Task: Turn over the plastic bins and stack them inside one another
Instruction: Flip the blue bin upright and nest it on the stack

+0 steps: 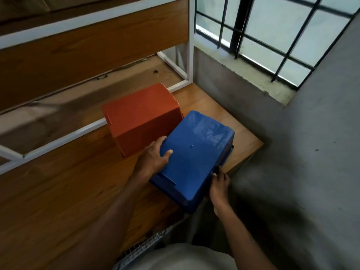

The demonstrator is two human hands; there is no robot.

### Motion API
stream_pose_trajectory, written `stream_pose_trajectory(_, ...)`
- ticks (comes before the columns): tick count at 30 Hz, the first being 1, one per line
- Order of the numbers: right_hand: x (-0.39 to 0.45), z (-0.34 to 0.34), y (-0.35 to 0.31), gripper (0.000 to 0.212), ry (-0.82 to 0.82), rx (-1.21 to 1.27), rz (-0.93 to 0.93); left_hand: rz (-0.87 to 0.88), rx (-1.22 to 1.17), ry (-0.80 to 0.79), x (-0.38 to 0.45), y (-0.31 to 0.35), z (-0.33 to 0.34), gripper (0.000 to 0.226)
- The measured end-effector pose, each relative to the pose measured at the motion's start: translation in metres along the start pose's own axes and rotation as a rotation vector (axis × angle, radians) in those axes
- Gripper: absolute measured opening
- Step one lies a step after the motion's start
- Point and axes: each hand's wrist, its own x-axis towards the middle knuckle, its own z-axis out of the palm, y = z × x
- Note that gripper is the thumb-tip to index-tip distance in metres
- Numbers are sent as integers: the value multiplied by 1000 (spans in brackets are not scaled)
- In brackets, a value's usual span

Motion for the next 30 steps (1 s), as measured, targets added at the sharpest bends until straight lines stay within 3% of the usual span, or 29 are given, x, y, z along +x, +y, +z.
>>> stream_pose_trajectory(4,17,-11,25,54,-40,140,30,28,-100,-15,-21,-4,5,66)
stream_pose_trajectory(10,-25,-34,-11,49,-5,294,133,-10,-240,-35,-36,-7,4,60)
stream_pose_trajectory(13,-40,-46,-35,28,25,341,171,-31,-307,-34,-38,-10,2,59)
stream_pose_trajectory(16,-42,-56,-54,23,69,339,138,-75,-372,-62,-41,-18,1,63)
stream_pose_trajectory(21,-35,-57,-78,24,1,446,48,-185,-662,-140,-43,-44,8,128)
stream_pose_trajectory(23,-36,-54,-90,23,-67,462,7,-225,-719,-126,-47,-44,5,117)
stream_pose_trajectory(26,-43,-42,-112,23,-162,422,-39,-146,-615,98,-57,-35,-7,54)
stream_pose_trajectory(28,-49,-32,-125,23,-205,394,-58,-105,-529,308,-57,-37,-15,40)
stream_pose_trajectory(30,-53,-22,-136,24,-246,358,-91,-63,-528,399,-57,-35,-26,34)
